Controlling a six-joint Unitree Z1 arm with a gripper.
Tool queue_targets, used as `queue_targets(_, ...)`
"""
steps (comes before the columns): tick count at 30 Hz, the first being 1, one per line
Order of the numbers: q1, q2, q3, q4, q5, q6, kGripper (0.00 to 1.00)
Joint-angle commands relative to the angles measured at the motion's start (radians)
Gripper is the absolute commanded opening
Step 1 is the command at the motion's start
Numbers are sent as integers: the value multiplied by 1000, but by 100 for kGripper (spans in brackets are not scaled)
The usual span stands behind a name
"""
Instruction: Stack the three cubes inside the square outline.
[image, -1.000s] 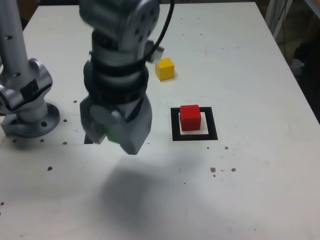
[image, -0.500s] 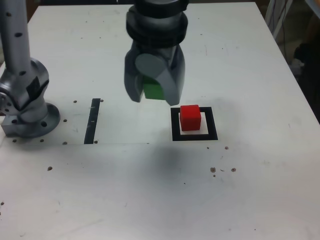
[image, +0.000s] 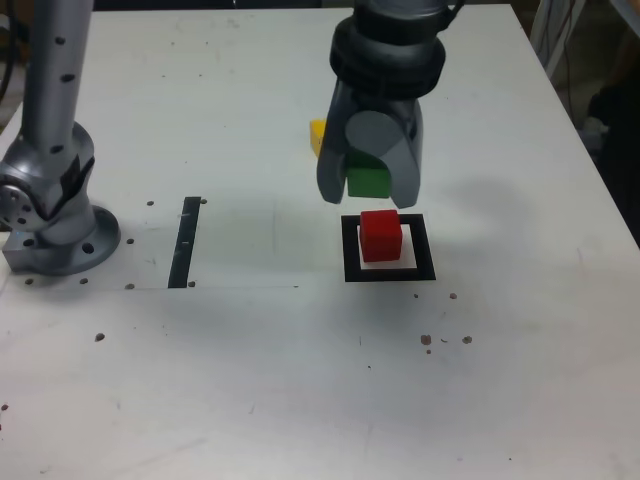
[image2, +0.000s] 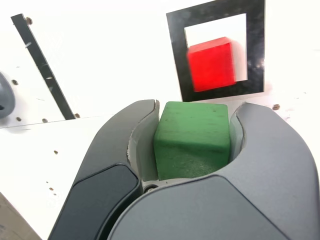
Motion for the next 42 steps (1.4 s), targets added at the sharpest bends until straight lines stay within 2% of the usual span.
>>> queue_targets(1,6,19,-13,1,-4,3,22)
queue_targets(13,59,65,-33,-15,-20,21,24)
queue_targets(20,62,68,-47,-11,-24,36,44)
queue_targets(27,62,63,-52,0,-21,41,40)
queue_targets(30,62,63,-54,-4,-20,41,43)
queue_targets(32,62,63,-56,-9,-20,42,53)
queue_targets(34,62,63,-57,-14,-19,43,70)
queue_targets(35,62,63,-58,-16,-18,43,81)
queue_targets(37,62,62,-60,-17,-15,43,95)
queue_targets(39,62,60,-61,-16,-10,43,99)
queue_targets(42,62,54,-63,-17,-4,43,100)
